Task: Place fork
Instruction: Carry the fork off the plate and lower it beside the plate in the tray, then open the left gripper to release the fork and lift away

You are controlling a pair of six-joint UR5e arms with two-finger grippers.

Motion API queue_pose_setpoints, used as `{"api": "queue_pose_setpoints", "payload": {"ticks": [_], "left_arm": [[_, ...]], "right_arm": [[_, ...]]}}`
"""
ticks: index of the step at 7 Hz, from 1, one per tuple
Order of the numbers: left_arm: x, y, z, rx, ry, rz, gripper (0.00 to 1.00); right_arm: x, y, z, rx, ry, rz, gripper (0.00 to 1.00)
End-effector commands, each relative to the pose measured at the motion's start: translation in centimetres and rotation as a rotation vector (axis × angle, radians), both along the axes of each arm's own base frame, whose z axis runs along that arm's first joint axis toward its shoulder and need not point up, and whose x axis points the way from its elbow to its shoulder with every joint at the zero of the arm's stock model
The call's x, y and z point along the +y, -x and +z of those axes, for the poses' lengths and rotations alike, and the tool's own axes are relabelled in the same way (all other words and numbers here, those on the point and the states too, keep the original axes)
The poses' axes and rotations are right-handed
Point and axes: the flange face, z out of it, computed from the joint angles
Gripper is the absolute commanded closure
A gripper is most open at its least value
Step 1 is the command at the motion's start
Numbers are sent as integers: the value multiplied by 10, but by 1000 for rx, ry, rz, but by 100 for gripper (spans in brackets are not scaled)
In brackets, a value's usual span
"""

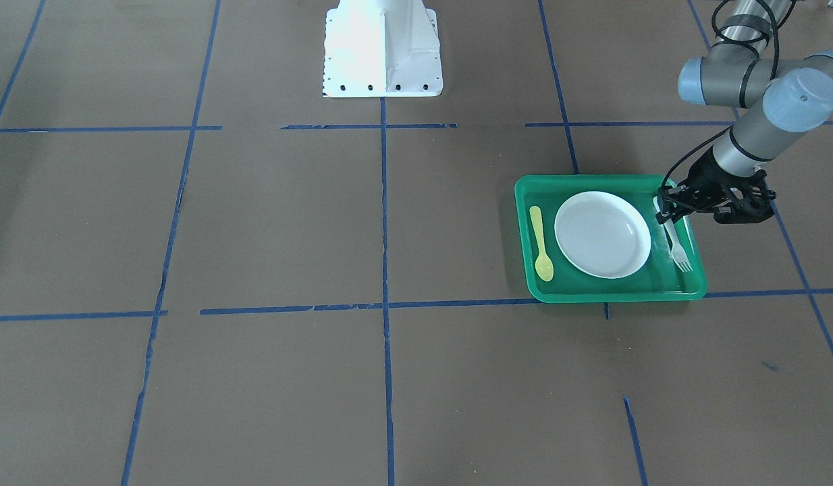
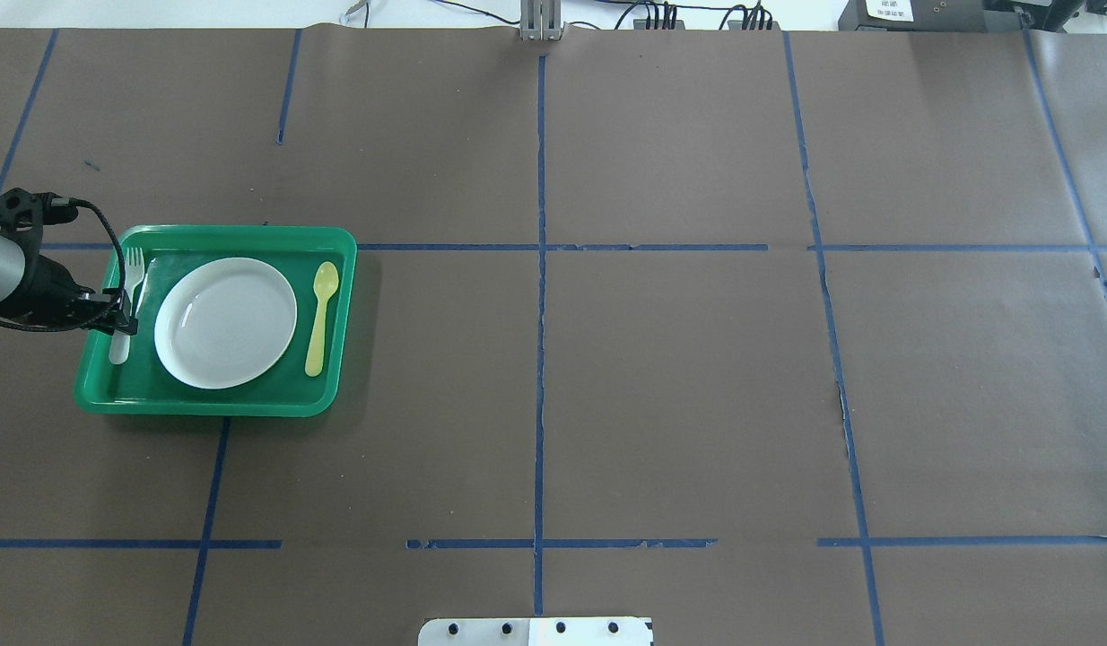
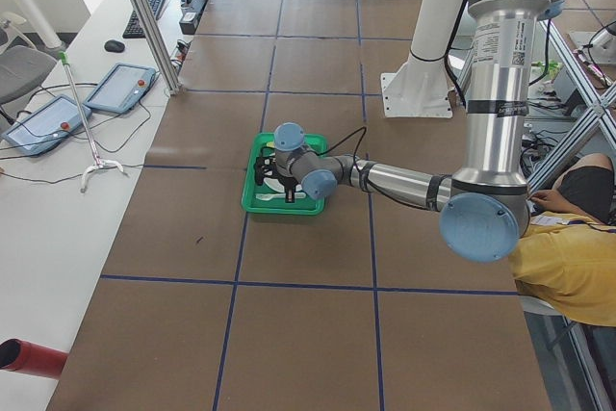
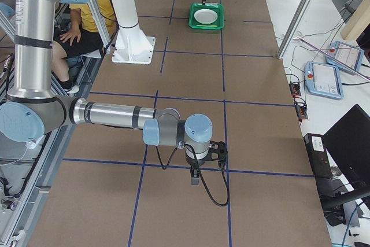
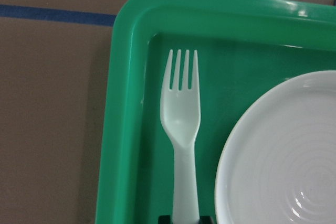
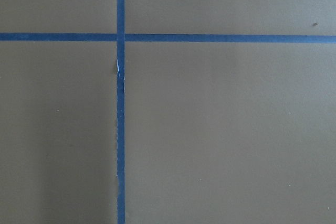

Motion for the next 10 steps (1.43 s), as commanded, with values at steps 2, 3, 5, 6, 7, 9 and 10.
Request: {"api": "queue_pose_setpoints", "payload": {"ticks": [2, 3, 5, 6, 7, 9, 10], "left_arm": [[-1, -2, 16, 18, -24, 1, 100], [-1, -2, 14, 20, -26, 1, 91], [-1, -2, 9, 25, -35, 2, 42], [-1, -1, 10, 24, -34, 0, 34], [1, 4, 5, 28, -45, 2, 34], [7, 15, -8, 39, -97, 22, 36], [2, 44, -1, 20, -139, 11, 27]], "right_arm": [[0, 0, 0, 0, 0, 0, 0], [0, 0, 0, -1, 0, 0, 0], [0, 0, 0, -1, 0, 0, 0], [0, 0, 0, 0, 0, 0, 0], [0, 0, 0, -1, 0, 0, 0], [0, 0, 0, 0, -1, -1, 0], [0, 0, 0, 0, -1, 0, 0]]}}
